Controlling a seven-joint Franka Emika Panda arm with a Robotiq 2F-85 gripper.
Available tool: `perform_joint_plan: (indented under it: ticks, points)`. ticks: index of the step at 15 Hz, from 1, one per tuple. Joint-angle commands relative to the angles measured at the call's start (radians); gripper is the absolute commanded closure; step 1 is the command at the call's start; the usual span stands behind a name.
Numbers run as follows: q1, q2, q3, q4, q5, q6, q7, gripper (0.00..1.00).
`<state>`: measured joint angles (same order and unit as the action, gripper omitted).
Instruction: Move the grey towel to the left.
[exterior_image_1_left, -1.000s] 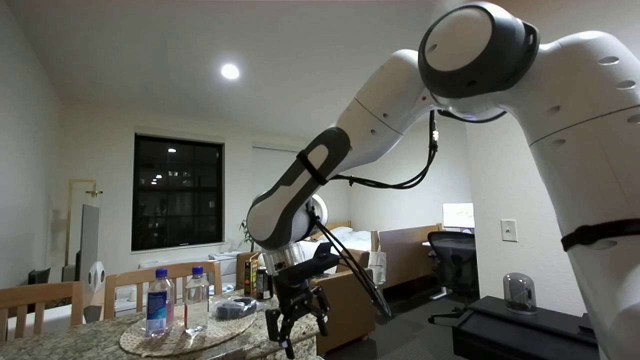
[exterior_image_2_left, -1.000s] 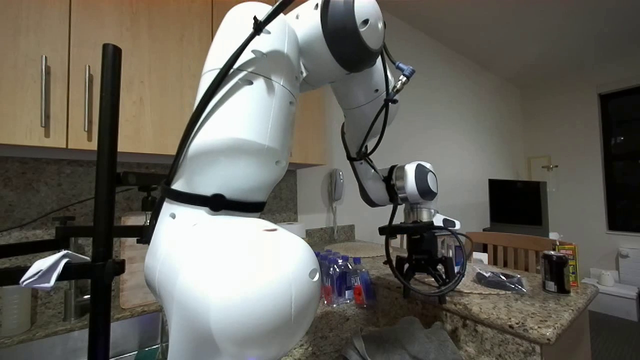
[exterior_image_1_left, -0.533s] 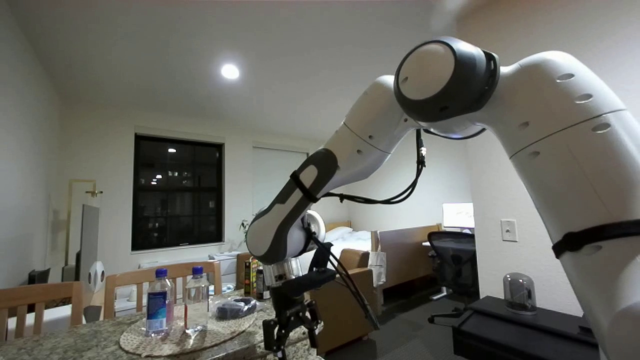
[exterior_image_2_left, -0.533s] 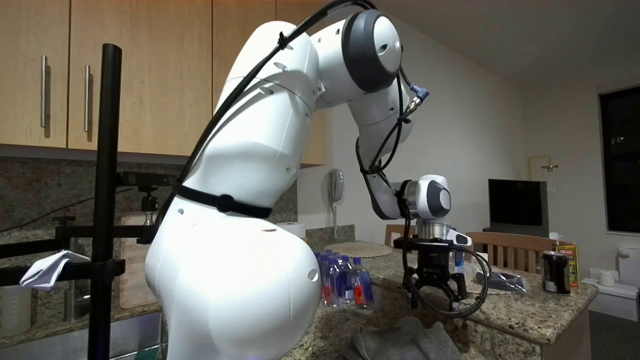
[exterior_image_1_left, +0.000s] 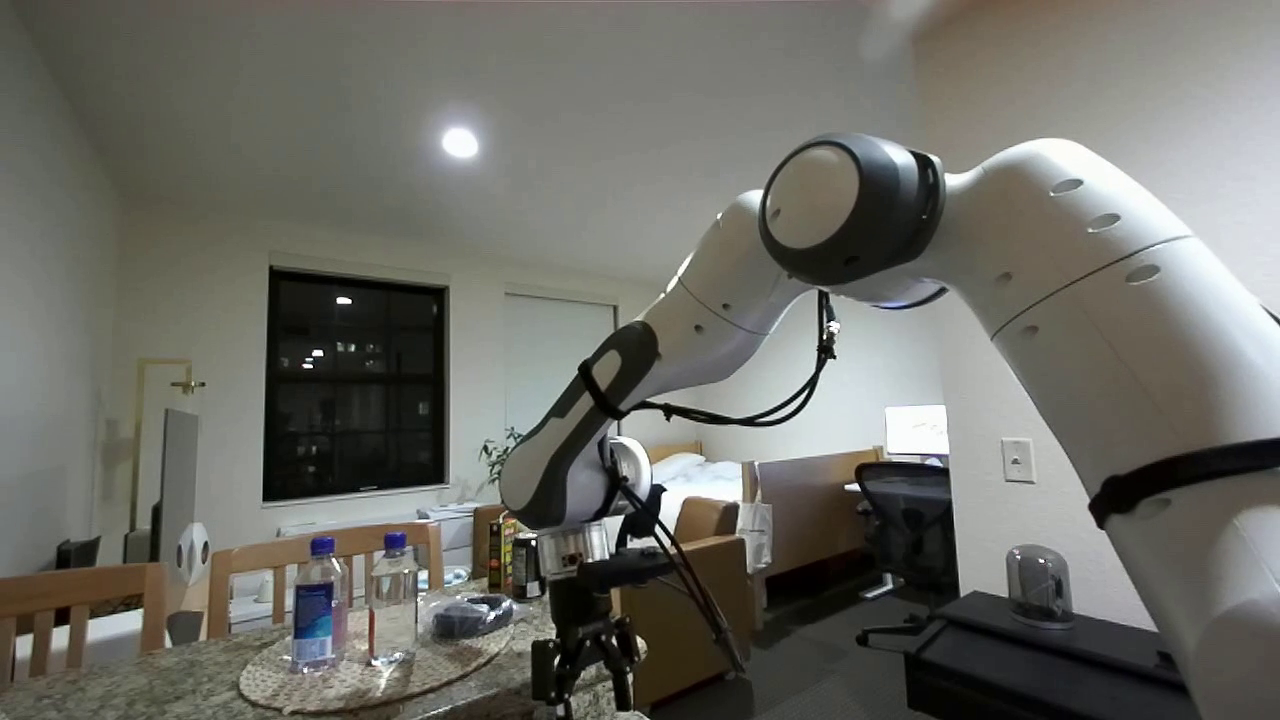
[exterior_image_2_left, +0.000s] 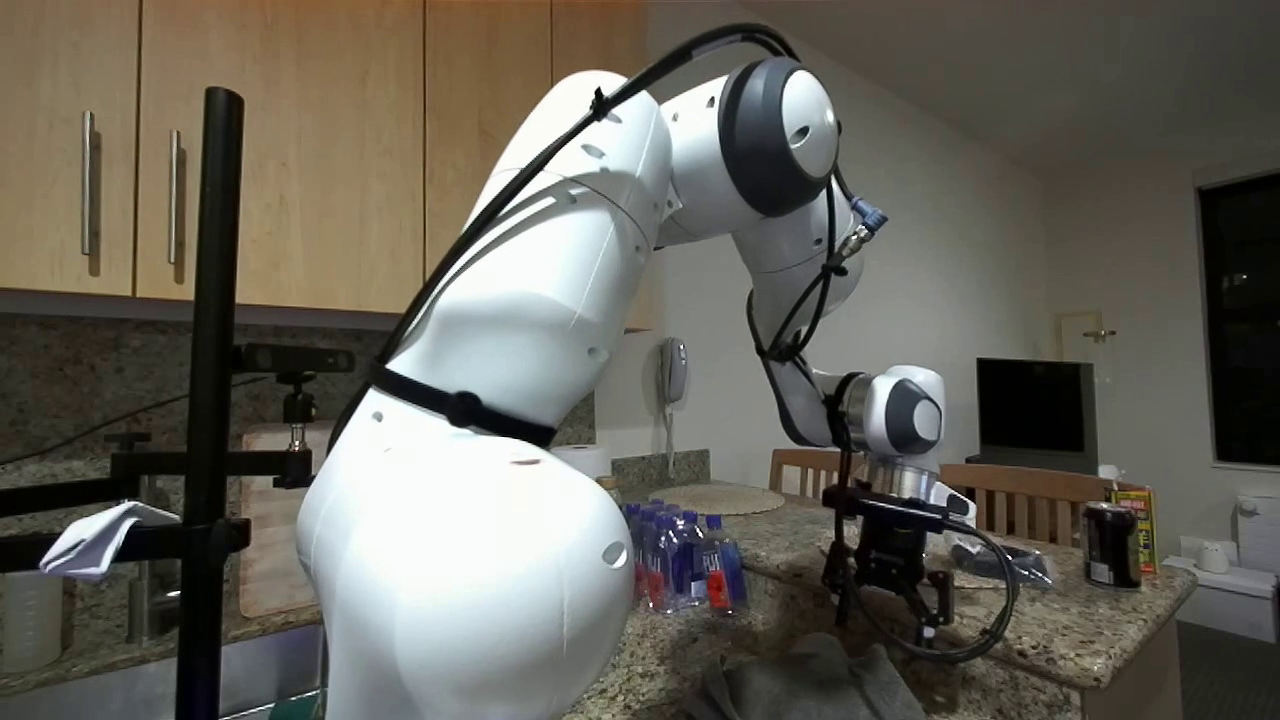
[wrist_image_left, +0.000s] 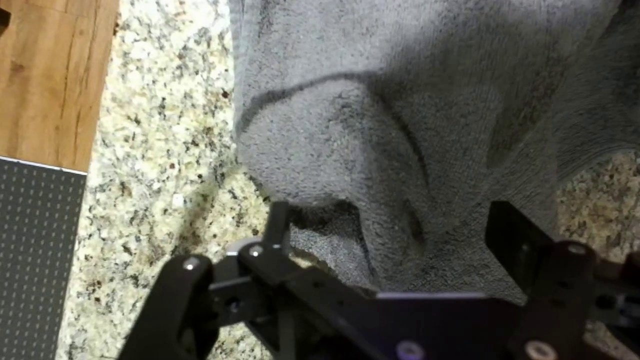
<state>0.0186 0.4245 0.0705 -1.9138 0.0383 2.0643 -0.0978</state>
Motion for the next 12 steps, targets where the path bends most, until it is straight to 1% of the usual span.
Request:
perform_joint_plan:
  ticks: [1, 8, 9, 10, 12]
  points:
    - [-0.01, 0.035, -0.008, 0.027, -0.001, 0.002, -0.039, 0.0]
    - [-0.018, 0.085, -0.011, 0.059, 0.008, 0.018, -0.05, 0.0]
    - [-0.019, 0.089, -0.01, 0.062, 0.009, 0.017, -0.052, 0.25]
    - [-0.02, 0.094, -0.008, 0.064, 0.01, 0.013, -0.059, 0.26]
    - [-0.02, 0.1, -0.006, 0.066, 0.01, 0.008, -0.068, 0.41]
